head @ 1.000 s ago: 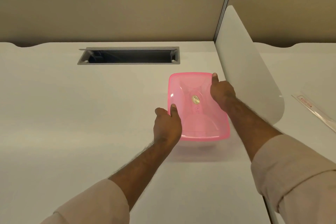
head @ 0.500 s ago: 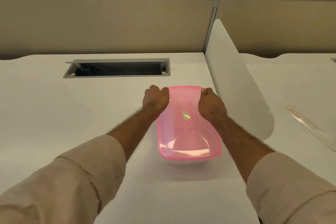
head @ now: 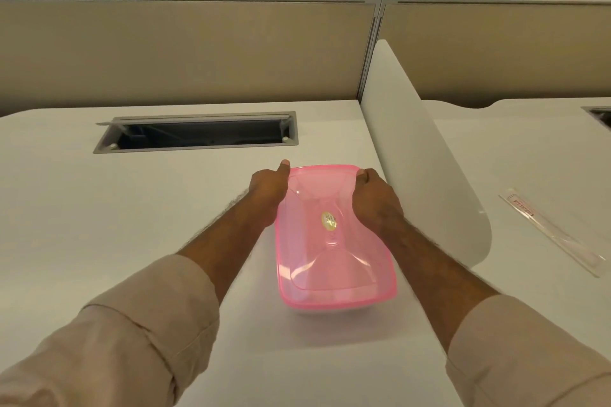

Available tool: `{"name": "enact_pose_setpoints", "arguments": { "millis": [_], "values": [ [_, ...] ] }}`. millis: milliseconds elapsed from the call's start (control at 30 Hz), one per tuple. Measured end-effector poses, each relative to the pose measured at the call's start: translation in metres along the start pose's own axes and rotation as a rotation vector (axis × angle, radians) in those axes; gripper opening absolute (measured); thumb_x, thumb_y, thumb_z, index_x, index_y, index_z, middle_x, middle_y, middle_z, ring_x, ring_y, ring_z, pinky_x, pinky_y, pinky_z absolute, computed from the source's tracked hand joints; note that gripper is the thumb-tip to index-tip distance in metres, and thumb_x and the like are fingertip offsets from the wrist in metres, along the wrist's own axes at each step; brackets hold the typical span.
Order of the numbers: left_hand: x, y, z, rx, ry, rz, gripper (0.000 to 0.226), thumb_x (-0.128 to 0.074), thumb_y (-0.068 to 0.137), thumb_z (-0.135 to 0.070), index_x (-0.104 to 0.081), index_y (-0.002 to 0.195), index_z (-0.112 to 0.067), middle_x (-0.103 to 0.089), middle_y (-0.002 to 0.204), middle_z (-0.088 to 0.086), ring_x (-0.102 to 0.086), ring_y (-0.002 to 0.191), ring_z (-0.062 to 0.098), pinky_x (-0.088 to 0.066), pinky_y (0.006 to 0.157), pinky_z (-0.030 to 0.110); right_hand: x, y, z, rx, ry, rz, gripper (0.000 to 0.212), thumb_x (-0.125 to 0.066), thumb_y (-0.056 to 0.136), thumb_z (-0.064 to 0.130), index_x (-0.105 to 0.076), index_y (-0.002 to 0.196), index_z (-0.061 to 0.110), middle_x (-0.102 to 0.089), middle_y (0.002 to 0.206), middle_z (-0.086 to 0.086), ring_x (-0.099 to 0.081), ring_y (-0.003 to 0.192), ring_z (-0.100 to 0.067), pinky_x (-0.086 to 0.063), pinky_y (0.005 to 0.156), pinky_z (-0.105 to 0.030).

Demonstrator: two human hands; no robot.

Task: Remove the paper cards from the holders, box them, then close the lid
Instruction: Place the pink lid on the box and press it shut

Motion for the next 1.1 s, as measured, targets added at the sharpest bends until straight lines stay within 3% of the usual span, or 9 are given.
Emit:
{"name": "enact_pose_setpoints", "arguments": {
  "millis": [100, 167, 300, 400, 533, 767, 933, 1000, 1100],
  "values": [
    [0.002, -0.006, 0.001, -0.027, 0.026, -0.022, 0.057, -0.051, 0.093, -0.059, -0.066, 0.110, -0.006, -0.063, 0.096, 0.010, -0.058, 0.082, 0.024, -0.046, 0.069, 0.033, 0.001, -0.003, 0.000, -0.010, 0.003, -0.003, 0.046, -0.017, 0.101, 0.041, -0.051, 0.117, 0.014, -0.064, 0.112, -0.012, -0.057, 0.098, -0.035, -0.039, 0.077, -0.037],
    [0.004, -0.013, -0.001, -0.081, 0.084, -0.037, 0.058, -0.047, 0.094, -0.060, -0.065, 0.110, -0.007, -0.066, 0.103, 0.012, -0.059, 0.086, 0.026, -0.049, 0.073, 0.035, 0.002, -0.004, -0.001, -0.024, 0.008, 0.000, 0.047, -0.017, 0.101, 0.042, -0.051, 0.118, 0.014, -0.064, 0.113, -0.012, -0.057, 0.098, -0.034, -0.040, 0.078, -0.038],
    [0.007, -0.052, 0.009, -0.274, 0.243, -0.054, 0.058, -0.039, 0.097, -0.058, -0.055, 0.130, -0.013, -0.064, 0.123, 0.010, -0.062, 0.104, 0.031, -0.052, 0.087, 0.040, -0.001, -0.004, -0.005, -0.081, 0.068, 0.029, 0.051, -0.018, 0.101, 0.045, -0.050, 0.119, 0.011, -0.062, 0.119, -0.014, -0.057, 0.106, -0.037, -0.044, 0.088, -0.042],
    [0.017, -0.086, 0.046, -0.276, 0.377, -0.131, 0.059, -0.033, 0.098, -0.058, -0.054, 0.121, -0.008, -0.063, 0.117, 0.012, -0.061, 0.102, 0.034, -0.048, 0.083, 0.038, -0.003, -0.002, -0.010, -0.139, 0.119, 0.035, 0.051, -0.021, 0.100, 0.047, -0.044, 0.121, 0.006, -0.059, 0.123, -0.018, -0.056, 0.110, -0.039, -0.043, 0.090, -0.043],
    [0.023, -0.104, 0.056, -0.258, 0.265, -0.182, 0.043, -0.031, 0.101, -0.051, -0.047, 0.101, -0.011, -0.060, 0.095, 0.005, -0.057, 0.085, 0.029, -0.042, 0.074, 0.034, -0.003, -0.003, -0.010, -0.166, 0.133, 0.033, 0.052, -0.024, 0.101, 0.047, -0.042, 0.122, 0.004, -0.057, 0.127, -0.020, -0.055, 0.114, -0.040, -0.043, 0.094, -0.044],
    [0.024, -0.102, 0.054, -0.263, 0.217, -0.203, 0.041, -0.034, 0.100, -0.053, -0.045, 0.100, -0.014, -0.052, 0.082, -0.006, -0.057, 0.083, 0.026, -0.043, 0.073, 0.034, 0.004, -0.008, -0.005, -0.154, 0.127, 0.004, 0.052, -0.028, 0.101, 0.044, -0.041, 0.123, 0.000, -0.056, 0.128, -0.023, -0.055, 0.115, -0.041, -0.043, 0.093, -0.044],
    [0.023, -0.098, 0.062, -0.186, 0.117, -0.150, 0.047, -0.040, 0.093, -0.063, -0.047, 0.098, -0.017, -0.056, 0.085, -0.009, -0.055, 0.075, 0.009, -0.041, 0.060, 0.030, 0.018, -0.014, 0.000, -0.089, 0.122, -0.102, 0.053, -0.038, 0.100, 0.040, -0.035, 0.127, -0.005, -0.057, 0.128, -0.024, -0.056, 0.116, -0.042, -0.046, 0.093, -0.046],
    [0.025, -0.097, 0.062, -0.183, 0.114, -0.112, 0.054, -0.039, 0.092, -0.066, -0.051, 0.100, -0.014, -0.060, 0.090, -0.003, -0.058, 0.078, 0.013, -0.046, 0.063, 0.031, 0.024, -0.017, 0.003, -0.055, 0.138, -0.150, 0.047, -0.043, 0.099, 0.037, -0.038, 0.124, -0.003, -0.058, 0.127, -0.021, -0.057, 0.115, -0.040, -0.046, 0.091, -0.044],
    [0.040, -0.097, 0.056, -0.210, 0.159, -0.104, 0.058, -0.036, 0.092, -0.068, -0.053, 0.106, -0.015, -0.064, 0.098, -0.002, -0.063, 0.087, 0.019, -0.056, 0.080, 0.039, 0.034, -0.024, 0.008, -0.014, 0.150, -0.209, 0.042, -0.051, 0.096, 0.035, -0.043, 0.118, 0.000, -0.059, 0.120, -0.018, -0.059, 0.108, -0.039, -0.047, 0.083, -0.040]
  ]
}}
Point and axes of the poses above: each hand's wrist, its own y-axis towards the middle knuckle, its own x-axis out of the back of the hand, z = x × y, the point moved 10 cm from there along y, towards the middle knuckle
